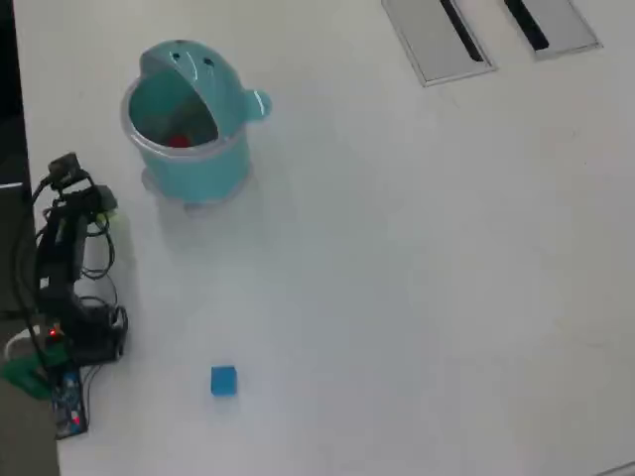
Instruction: Grasp RGB lego blocks and put them in the bin one by one.
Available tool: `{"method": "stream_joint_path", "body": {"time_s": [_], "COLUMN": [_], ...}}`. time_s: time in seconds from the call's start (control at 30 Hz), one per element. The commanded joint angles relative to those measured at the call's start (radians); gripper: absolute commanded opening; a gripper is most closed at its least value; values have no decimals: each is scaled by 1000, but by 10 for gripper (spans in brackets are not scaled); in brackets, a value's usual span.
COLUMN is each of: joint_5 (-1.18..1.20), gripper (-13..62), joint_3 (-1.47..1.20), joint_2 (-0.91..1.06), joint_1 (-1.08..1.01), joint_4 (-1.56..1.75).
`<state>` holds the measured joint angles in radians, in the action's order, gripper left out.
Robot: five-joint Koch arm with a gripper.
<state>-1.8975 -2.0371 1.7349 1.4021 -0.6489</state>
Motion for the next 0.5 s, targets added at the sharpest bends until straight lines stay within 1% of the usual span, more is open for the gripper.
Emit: {"method": "stream_joint_path", "body": {"time_s": [0.0, 0.23, 0.47], "joint_5": [51, 161, 184], "gripper": [130, 130, 127], "joint_3": [38, 51, 67], "joint_2": [83, 216, 316], "joint_1": [2, -14, -66], "joint_4": [3, 51, 100]}}
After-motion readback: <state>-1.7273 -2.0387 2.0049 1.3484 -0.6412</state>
